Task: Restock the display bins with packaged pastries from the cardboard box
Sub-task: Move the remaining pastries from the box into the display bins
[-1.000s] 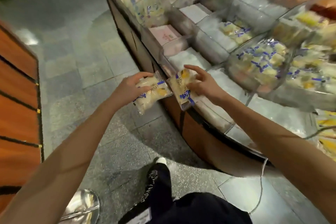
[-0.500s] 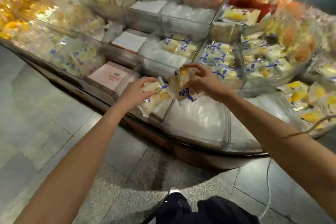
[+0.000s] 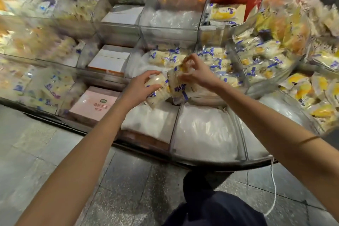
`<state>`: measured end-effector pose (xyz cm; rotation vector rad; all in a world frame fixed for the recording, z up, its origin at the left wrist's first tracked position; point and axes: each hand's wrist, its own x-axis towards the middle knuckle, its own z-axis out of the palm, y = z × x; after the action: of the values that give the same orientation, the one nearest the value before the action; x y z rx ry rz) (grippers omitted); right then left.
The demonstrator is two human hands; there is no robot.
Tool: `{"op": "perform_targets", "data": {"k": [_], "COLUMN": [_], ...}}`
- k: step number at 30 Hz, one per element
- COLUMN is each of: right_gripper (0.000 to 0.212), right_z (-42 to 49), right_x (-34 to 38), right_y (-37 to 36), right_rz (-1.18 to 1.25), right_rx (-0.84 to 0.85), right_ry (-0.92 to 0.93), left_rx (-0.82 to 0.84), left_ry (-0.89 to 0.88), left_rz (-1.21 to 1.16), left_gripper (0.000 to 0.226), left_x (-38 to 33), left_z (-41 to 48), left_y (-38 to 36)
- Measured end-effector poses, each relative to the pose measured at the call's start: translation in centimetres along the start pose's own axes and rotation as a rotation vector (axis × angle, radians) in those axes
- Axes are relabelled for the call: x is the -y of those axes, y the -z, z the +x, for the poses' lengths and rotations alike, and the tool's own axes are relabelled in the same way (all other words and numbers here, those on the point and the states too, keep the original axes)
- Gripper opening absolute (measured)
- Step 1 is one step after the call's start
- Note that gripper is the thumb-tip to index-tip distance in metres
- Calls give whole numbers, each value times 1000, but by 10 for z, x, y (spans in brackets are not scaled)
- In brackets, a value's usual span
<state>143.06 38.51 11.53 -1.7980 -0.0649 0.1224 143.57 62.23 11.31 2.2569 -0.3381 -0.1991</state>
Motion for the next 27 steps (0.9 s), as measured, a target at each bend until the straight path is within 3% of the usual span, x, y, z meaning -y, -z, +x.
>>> {"op": "perform_targets", "data": {"k": [3, 8, 14, 23, 27], "right_gripper": [75, 42, 33, 38, 40], "right_z": [26, 70, 108, 138, 153], "right_x": [2, 9, 7, -23, -32], "right_y": [11, 19, 34, 10, -12], "right_rz": [-79, -305, -465, -368, -228], "right_rx": [73, 131, 148, -314, -499], "right_ry": [28, -51, -123, -230, -304], "left_rx": [26, 42, 114, 214, 362], "left_ry": [-16, -26, -17, -52, -62], "left_rz": [-4, 26, 49, 34, -8], "left_gripper": [41, 43, 45, 44, 41], "left_x": [2, 7, 22, 74, 95], "left_z": [25, 63, 109, 181, 211], "left_y": [5, 9, 16, 50, 60]}}
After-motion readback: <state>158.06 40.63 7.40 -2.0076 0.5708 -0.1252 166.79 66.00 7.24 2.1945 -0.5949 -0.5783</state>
